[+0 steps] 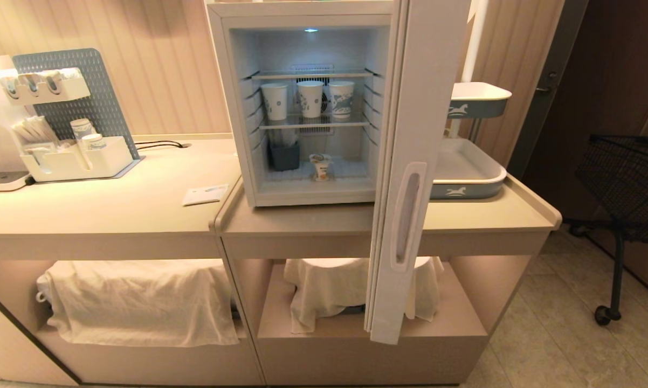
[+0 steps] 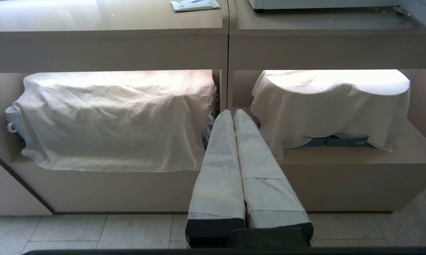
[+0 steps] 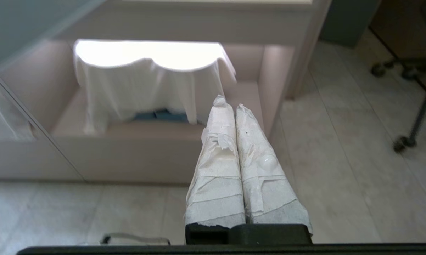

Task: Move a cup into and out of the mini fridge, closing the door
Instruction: Close the freezer door

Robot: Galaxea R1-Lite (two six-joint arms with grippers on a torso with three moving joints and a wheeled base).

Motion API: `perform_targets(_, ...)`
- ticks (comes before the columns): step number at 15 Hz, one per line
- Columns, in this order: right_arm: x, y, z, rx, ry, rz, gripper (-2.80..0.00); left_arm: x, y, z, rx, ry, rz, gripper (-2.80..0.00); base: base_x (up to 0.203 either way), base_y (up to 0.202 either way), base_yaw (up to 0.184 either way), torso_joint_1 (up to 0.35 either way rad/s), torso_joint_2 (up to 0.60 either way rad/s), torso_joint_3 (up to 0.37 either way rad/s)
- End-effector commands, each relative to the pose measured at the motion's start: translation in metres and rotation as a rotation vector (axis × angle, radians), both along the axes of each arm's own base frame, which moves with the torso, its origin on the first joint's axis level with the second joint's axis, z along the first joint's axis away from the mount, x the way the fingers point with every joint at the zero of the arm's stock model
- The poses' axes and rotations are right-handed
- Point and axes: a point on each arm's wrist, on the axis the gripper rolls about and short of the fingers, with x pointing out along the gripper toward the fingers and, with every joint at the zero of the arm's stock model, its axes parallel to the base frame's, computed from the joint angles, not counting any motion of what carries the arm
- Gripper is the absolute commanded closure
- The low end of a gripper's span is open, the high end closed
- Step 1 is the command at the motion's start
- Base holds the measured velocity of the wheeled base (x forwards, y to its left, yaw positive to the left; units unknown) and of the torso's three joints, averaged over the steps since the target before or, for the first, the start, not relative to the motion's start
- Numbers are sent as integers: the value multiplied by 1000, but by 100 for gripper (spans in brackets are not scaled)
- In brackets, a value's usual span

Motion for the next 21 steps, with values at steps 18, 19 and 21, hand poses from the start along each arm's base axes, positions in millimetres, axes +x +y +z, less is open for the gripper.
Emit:
perform_targets(18, 1, 0, -8, 60, -145, -7, 0, 0, 0, 0, 0, 0, 0, 0, 0, 0, 0, 0, 0, 0)
perform_targets(19, 1, 0, -8, 46, -143, 2, 0, 0, 0, 0, 1, -1, 0, 0, 0, 0, 0, 0, 0, 0)
perform_targets(21, 1, 0, -8, 47, -143, 0, 0, 0, 0, 0, -14, 0, 0, 0, 0, 0, 0, 0, 0, 0)
